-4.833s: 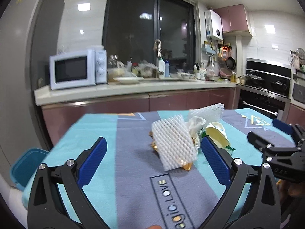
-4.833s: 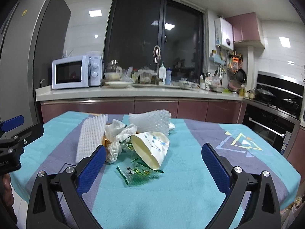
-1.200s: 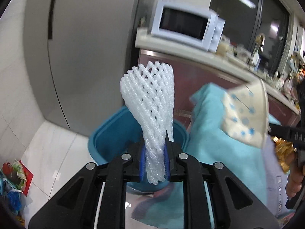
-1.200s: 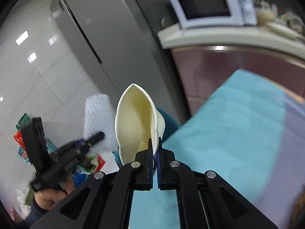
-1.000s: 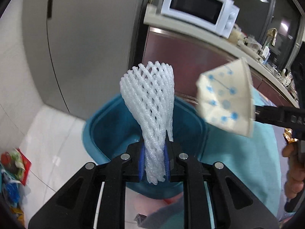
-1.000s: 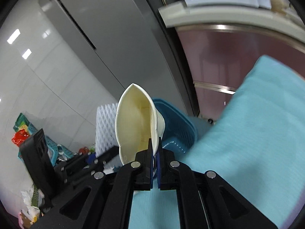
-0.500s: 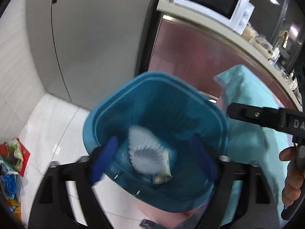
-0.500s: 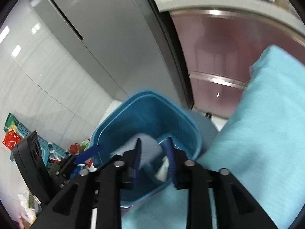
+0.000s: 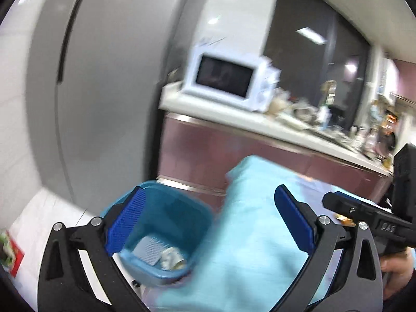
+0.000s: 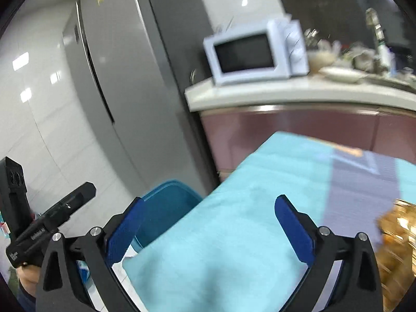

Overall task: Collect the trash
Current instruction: 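Move both tools back over the trash on the table, then grasp the gold wrapper with the left tool while the right tool grasps a green candy wrapper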

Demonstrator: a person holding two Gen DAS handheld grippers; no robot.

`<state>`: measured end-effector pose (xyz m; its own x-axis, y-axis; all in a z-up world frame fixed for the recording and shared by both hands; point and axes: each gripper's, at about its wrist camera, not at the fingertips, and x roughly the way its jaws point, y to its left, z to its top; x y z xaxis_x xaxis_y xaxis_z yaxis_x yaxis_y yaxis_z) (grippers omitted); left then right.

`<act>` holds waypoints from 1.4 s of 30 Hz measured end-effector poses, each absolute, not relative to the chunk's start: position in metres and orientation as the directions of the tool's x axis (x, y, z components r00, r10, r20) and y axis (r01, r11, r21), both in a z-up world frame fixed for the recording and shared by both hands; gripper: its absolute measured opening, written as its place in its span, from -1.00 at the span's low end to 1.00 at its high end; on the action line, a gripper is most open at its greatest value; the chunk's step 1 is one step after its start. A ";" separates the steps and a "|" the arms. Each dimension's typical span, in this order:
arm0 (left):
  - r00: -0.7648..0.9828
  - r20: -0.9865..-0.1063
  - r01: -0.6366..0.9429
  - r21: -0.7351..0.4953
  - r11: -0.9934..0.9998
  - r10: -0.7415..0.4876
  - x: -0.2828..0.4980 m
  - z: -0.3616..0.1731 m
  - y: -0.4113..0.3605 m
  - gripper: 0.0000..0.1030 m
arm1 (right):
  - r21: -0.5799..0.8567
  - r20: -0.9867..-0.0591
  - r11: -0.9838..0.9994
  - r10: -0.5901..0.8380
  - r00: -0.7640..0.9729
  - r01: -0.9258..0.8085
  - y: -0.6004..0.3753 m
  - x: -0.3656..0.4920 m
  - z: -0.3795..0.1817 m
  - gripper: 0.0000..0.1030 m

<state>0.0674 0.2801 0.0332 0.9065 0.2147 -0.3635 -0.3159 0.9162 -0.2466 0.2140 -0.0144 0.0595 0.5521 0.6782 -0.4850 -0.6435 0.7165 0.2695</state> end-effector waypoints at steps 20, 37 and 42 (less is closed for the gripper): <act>0.895 -0.393 0.200 -0.069 0.977 -0.211 0.089 -0.009 -0.014 0.89 | 0.113 -0.469 0.993 0.092 0.878 -0.043 -0.306 0.086 0.002 0.87; 0.814 -0.525 0.245 -0.076 0.966 -0.248 0.184 -0.037 -0.068 0.89 | 0.099 -0.562 0.987 0.162 0.811 -0.128 -0.291 0.123 -0.024 0.86; 0.781 -0.585 0.218 -0.073 0.973 -0.218 0.225 -0.044 -0.086 0.89 | 0.096 -0.588 0.985 0.173 0.790 -0.145 -0.283 0.138 -0.025 0.85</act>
